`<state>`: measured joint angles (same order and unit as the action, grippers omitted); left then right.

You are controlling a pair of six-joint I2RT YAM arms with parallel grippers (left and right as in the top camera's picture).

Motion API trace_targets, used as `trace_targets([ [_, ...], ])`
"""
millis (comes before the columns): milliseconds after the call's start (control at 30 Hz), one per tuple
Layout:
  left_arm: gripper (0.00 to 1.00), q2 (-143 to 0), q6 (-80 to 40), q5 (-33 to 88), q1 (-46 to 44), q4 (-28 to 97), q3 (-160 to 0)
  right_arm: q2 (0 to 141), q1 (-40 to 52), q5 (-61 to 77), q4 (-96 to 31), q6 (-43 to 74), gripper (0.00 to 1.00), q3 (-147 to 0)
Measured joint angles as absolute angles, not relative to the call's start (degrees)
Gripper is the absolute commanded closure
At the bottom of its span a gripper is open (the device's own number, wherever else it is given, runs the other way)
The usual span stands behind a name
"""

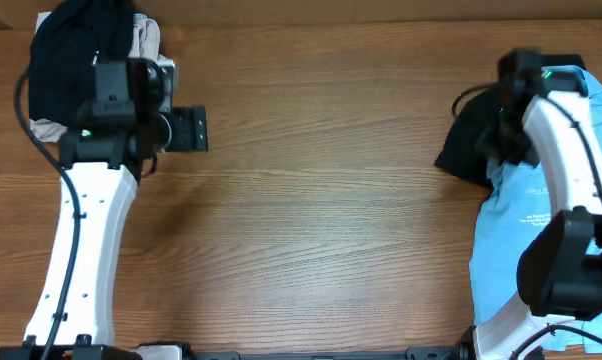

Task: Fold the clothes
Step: 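Reach the right gripper to the light blue T-shirt and grasp it, then drag the blue T-shirt leftward off the black shorts to table center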

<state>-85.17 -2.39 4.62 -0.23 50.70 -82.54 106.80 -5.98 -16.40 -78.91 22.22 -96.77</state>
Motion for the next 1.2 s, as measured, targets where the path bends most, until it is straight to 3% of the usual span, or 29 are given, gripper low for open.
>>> trace_targets([
  [267, 0.07, -85.17, -2.37, -0.05, -0.23, 54.76, -90.89, 106.65, -3.01, -2.63, -85.06, 15.03, 0.96, -115.55],
  [567, 0.06, -85.17, -2.39, -3.29, 2.11, 55.18, -91.57, 106.59, 17.34, 5.91, -78.26, 14.24, 0.96, -116.57],
  [667, 0.05, -85.17, -2.39, -3.75, 4.56, 55.29, -91.57, 106.59, 27.75, 7.03, -74.24, 15.18, 0.87, -116.57],
  [833, 0.05, -85.17, -2.39, -3.81, 7.94, 55.44, -91.57, 106.85, 42.11, 7.75, -70.22, 16.23, 0.62, -116.57],
  [900, 0.05, -85.17, -2.39, -3.92, 8.75, 55.68, -91.57, 107.07, 46.61, 7.70, -70.08, 16.49, 0.56, -116.57],
  [1033, 0.04, -85.19, -2.39, -4.16, 9.43, 55.77, -91.57, 107.33, 50.24, 7.60, -71.22, 16.60, 0.46, -116.57],
  [1200, 0.04, -85.19, -2.39, -3.60, 9.41, 55.81, -91.57, 107.33, 46.46, 5.96, -75.05, 17.93, 0.37, -116.57],
])
